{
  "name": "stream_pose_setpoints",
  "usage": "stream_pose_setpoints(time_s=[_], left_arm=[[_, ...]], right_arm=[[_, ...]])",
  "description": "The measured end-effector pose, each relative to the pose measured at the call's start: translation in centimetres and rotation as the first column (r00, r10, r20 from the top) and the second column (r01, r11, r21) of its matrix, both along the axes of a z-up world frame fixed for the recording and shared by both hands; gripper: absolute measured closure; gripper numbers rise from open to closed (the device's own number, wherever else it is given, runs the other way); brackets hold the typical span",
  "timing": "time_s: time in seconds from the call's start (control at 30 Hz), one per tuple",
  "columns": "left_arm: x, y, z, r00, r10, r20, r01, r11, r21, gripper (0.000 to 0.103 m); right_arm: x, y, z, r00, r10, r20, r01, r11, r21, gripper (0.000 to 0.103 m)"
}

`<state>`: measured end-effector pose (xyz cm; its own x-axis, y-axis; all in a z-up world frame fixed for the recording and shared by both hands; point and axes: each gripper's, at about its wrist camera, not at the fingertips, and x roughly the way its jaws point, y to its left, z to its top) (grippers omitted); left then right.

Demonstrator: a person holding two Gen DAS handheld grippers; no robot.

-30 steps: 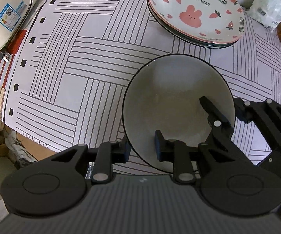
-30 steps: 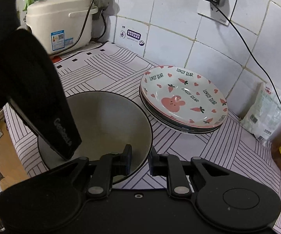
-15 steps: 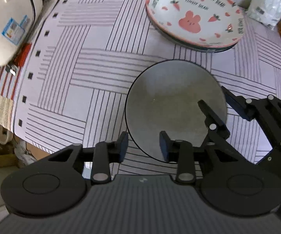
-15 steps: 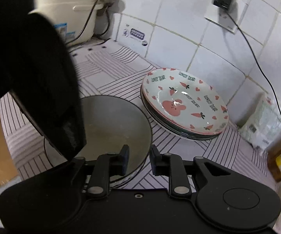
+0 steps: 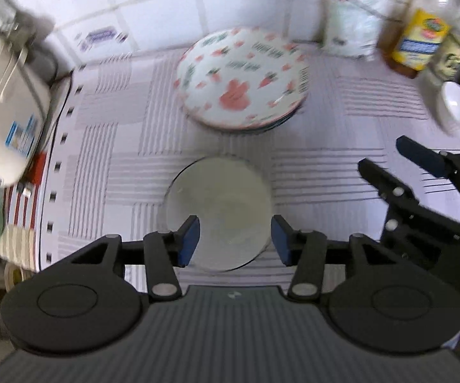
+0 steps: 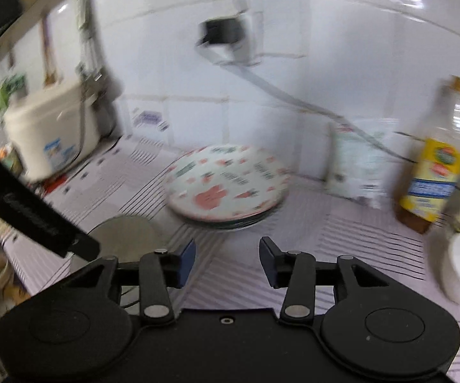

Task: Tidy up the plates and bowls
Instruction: 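Move both grippers to the small white bowl by the bottles and grasp its rim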

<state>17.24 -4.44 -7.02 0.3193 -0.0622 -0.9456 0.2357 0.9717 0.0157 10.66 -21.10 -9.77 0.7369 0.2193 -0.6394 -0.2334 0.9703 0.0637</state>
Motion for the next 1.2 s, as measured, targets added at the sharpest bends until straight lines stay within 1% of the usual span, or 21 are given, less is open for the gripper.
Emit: stream_pose_setpoints(time_s=[0.07,0.2,0.27,0.33,0.43,0.53,0.63,0.7,0.87,1.0,1.07,1.13,1.2], left_arm=[[0.1,-1.5,0.7,1.000,-0.027,0.015,0.027,1.000,-0.003,0.054],[0.6,-4.6,1.9,0.995,-0.090,0.047,0.091,0.996,-0.015,0.053],[0.9,-6.1,2.2,0.992,-0.113,0.056,0.114,0.993,-0.024,0.052],[1.1,-7.6,2.3,0.988,-0.138,0.067,0.140,0.990,-0.034,0.052],[1.2,-9.7,2.3,0.985,-0.150,0.089,0.156,0.986,-0.062,0.049],[1.3,-12.1,1.7,0.981,-0.178,0.084,0.185,0.979,-0.088,0.048],[1.4,-14.5,0.9,0.972,-0.218,0.082,0.225,0.970,-0.087,0.048],[1.5,-15.9,0.3,0.968,-0.236,0.081,0.243,0.966,-0.094,0.048],[2.2,-19.0,-0.7,0.959,-0.271,0.087,0.279,0.954,-0.108,0.047],[2.9,-21.3,-1.5,0.945,-0.307,0.112,0.322,0.936,-0.143,0.043],[3.5,-22.4,-2.2,0.945,-0.308,0.114,0.324,0.933,-0.160,0.042],[4.1,-23.6,-2.8,0.942,-0.318,0.110,0.334,0.925,-0.182,0.042],[4.6,-24.8,-3.4,0.938,-0.326,0.115,0.342,0.922,-0.180,0.042]], right_arm=[[-0.1,-1.9,0.4,0.999,-0.046,0.015,0.046,0.999,0.003,0.053],[-0.7,-5.6,1.5,0.992,-0.119,0.051,0.121,0.991,-0.054,0.053],[-1.2,-7.6,2.0,0.985,-0.160,0.058,0.163,0.985,-0.063,0.051],[-1.4,-9.6,2.1,0.977,-0.205,0.063,0.209,0.976,-0.067,0.047],[-1.9,-12.6,1.8,0.955,-0.290,0.065,0.293,0.955,-0.036,0.045],[-2.0,-14.9,0.9,0.926,-0.375,0.048,0.375,0.927,0.006,0.045],[-2.3,-16.4,0.3,0.905,-0.422,0.057,0.422,0.906,0.012,0.041],[-2.3,-17.1,0.0,0.896,-0.440,0.070,0.440,0.898,0.013,0.041],[-2.0,-18.6,-1.0,0.873,-0.479,0.085,0.483,0.875,-0.023,0.039],[-1.7,-19.7,-2.1,0.860,-0.501,0.094,0.506,0.861,-0.039,0.033],[-1.3,-20.1,-2.9,0.856,-0.508,0.096,0.513,0.857,-0.041,0.033],[-0.8,-20.4,-3.8,0.841,-0.532,0.096,0.538,0.842,-0.043,0.033],[-0.2,-20.6,-4.7,0.833,-0.547,0.081,0.551,0.834,-0.040,0.033]])
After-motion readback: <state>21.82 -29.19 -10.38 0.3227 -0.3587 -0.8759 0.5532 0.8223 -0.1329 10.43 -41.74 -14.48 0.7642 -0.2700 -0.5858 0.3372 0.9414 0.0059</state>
